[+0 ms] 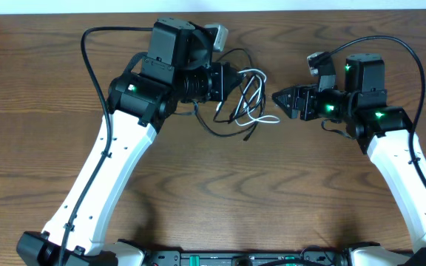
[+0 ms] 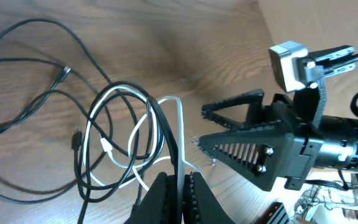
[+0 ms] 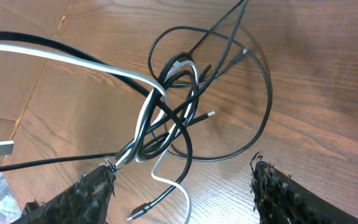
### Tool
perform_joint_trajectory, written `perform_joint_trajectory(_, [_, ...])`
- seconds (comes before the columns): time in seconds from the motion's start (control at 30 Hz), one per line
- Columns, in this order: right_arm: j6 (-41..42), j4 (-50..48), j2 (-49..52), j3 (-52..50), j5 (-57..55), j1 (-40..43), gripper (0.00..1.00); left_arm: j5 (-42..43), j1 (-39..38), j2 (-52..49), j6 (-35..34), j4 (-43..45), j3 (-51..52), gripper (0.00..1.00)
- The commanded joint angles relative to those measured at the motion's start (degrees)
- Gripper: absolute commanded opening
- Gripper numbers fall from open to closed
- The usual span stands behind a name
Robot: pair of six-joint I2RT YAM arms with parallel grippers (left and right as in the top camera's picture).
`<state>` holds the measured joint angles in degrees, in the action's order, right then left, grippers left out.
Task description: Untangle cables
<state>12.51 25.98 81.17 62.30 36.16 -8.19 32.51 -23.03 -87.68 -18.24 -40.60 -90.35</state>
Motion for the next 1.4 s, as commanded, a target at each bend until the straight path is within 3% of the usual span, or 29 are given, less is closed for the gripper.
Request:
perform_joint_trajectory(0.0, [-1.03, 0.39, 0.2, 0.7, -0.24, -0.15, 0.69, -1.27, -0.02, -1.42, -1.97, -0.94, 0.13, 0.08])
perform_joint_trajectory(1.37, [-1.03, 4.94, 0.17, 0.7, -5.84, -0.11, 0.69, -2.12, -0.02, -2.99, -2.21, -2.03, 1.01, 0.09])
